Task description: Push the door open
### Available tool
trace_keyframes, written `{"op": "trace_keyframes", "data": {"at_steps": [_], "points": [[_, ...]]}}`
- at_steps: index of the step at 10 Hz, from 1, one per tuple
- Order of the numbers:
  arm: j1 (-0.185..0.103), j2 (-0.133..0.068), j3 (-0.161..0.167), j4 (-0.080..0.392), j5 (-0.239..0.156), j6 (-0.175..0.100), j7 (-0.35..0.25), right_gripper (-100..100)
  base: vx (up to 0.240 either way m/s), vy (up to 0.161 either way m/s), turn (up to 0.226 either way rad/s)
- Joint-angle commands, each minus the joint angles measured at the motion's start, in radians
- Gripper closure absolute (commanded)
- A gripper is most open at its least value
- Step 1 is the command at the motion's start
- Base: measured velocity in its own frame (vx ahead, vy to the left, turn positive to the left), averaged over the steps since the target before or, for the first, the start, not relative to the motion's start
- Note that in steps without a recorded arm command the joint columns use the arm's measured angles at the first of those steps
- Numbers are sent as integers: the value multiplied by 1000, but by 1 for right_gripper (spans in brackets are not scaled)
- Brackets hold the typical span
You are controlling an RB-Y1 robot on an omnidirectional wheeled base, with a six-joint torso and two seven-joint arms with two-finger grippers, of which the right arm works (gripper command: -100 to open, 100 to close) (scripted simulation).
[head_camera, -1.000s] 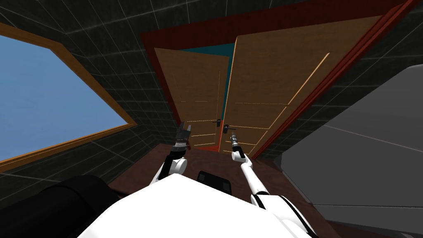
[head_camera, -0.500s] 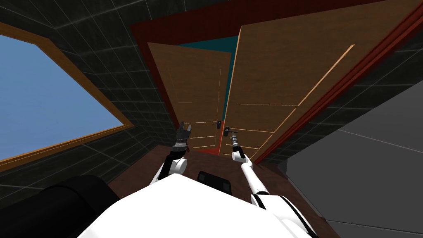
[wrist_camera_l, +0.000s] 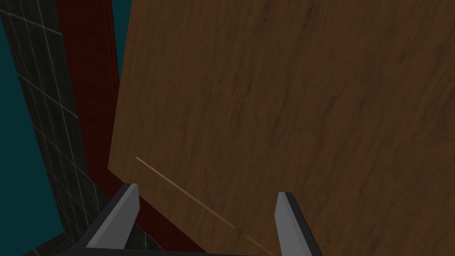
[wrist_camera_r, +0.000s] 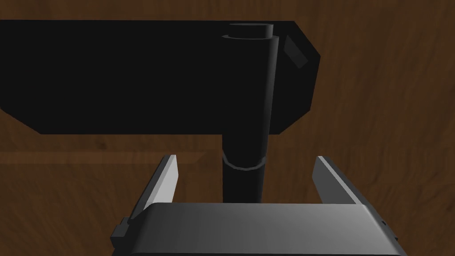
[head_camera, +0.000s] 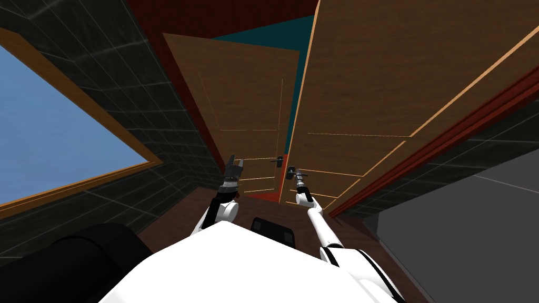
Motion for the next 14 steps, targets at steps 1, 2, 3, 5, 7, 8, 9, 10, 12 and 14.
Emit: {"op": "trace_keyframes", "data": {"at_steps": [1, 2, 3, 5, 7, 8, 9, 10, 12, 14], "points": [[0, 0, 0, 0, 0, 0, 0, -100, 77, -12, 6], [0, 0, 0, 0, 0, 0, 0, 100, -9, 3, -4], [0, 0, 0, 0, 0, 0, 0, 100, -21, 2, 5], [0, 0, 0, 0, 0, 0, 0, 100, -6, 0, 4], [0, 0, 0, 0, 0, 0, 0, 100, 0, 0, 0], [-4, -10, -31, 5, -7, -8, 17, 100, 13, -43, 88], [-4, -13, -46, 8, -10, -12, 26, 100, 11, -68, 109], [-4, -13, -46, 8, -10, -12, 26, 100, 1, -49, 50], [-3, -21, -77, 16, -17, -21, 43, 100, 25, -51, 33], [-3, -28, -107, 23, -24, -29, 60, 100, 24, -71, 48]]}}
